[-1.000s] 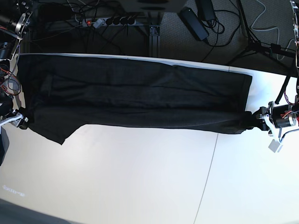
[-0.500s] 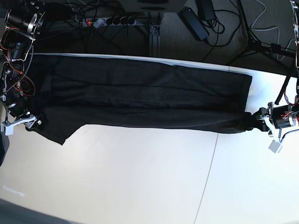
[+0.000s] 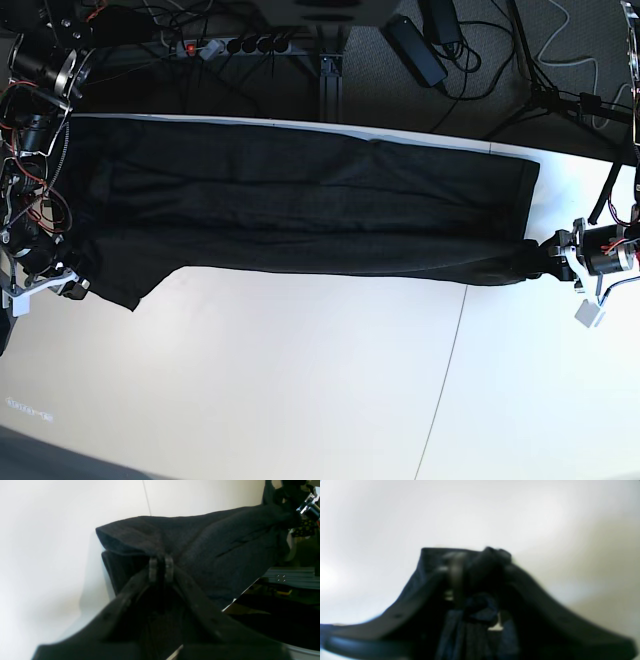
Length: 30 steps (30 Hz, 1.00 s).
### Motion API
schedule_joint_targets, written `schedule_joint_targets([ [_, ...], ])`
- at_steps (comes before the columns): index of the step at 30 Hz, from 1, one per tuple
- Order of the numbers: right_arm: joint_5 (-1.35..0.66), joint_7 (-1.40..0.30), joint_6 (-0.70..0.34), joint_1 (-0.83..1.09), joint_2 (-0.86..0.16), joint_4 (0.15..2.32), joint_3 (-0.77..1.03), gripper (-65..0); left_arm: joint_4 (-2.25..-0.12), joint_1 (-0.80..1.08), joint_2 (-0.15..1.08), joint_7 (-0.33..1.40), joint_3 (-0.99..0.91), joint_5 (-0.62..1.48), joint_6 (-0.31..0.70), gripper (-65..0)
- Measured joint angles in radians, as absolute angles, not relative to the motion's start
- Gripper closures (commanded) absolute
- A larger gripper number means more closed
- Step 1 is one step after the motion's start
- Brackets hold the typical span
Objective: Fold the T-shirt properly
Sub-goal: 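Fold the hem over toward the collar with both grippers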
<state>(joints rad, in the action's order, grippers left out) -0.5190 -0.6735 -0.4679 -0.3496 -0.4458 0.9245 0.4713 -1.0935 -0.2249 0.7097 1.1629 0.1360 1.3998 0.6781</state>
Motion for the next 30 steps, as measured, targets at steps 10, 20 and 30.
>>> schedule_joint_targets([
  [10,-0.556,-0.659,-0.469,-0.347,-0.446,0.928,0.471,0.0,-1.093,-0.225,0.71,1.163,0.136,1.401,0.678,0.0],
  [20,-0.711,-0.787,-0.492,-0.13,-0.463,1.414,0.471,0.0,-1.094,-0.222,0.712,1.268,0.136,1.434,0.678,0.0],
  [30,-0.757,-0.797,-0.497,0.226,-0.463,1.818,0.533,0.0,-1.095,-0.21,0.712,1.287,0.136,1.431,0.678,-25.7],
])
